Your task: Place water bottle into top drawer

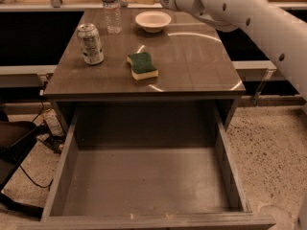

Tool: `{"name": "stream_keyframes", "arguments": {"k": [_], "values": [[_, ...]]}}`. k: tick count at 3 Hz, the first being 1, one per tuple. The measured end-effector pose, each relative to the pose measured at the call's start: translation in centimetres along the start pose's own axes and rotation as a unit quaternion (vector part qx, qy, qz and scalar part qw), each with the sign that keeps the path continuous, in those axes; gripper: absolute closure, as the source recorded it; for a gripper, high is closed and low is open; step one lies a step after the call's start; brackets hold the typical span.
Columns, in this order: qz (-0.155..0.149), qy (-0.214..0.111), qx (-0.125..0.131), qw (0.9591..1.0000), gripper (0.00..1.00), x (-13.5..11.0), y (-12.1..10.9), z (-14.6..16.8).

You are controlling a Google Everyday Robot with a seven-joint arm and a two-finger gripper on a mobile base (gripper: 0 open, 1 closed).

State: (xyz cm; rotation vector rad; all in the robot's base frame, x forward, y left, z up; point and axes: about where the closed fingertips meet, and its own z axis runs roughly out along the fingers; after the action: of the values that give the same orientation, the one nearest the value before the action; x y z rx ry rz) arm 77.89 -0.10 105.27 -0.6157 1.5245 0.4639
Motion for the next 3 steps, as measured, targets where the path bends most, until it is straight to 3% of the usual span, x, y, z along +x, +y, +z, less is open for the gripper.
{"name": "stream_keyframes", "arguments": {"k": [1,3], "values": [[-0.005,-0.013,-0.029,0.9995,0.00,0.7,0.3,3.3],[0.002,-0.011,-0.065,0.9978,0.00,2.9,-1.7,10.4]]}}
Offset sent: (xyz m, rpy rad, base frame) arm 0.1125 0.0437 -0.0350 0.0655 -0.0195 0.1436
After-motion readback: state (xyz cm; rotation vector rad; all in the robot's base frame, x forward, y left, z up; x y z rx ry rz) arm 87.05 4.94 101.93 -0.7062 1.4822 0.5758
